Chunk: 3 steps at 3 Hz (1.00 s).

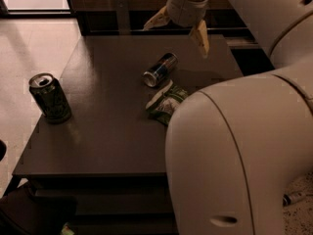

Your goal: Place redbull can upright

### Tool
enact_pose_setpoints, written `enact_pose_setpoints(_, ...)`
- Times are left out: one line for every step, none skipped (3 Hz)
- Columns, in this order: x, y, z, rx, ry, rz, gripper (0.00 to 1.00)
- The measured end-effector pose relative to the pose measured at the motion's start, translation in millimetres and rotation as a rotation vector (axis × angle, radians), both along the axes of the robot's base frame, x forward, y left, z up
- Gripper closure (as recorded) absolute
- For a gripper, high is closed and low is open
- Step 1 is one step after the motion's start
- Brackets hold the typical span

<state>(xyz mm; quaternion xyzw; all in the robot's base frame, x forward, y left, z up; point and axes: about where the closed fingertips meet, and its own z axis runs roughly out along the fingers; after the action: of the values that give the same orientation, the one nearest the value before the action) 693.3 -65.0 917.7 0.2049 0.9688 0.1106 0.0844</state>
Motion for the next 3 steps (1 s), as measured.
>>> enact_pose_setpoints(-1.1,27.1,-31.2,0.017,0.099,-0.029,0.00)
enact_pose_setpoints(4.8,37.9,-60.6,0.011,0.167,-0.010,0.00)
enact_pose_setpoints(4.7,27.9,-78.4,-0.006,0.199,-0.020,0.00)
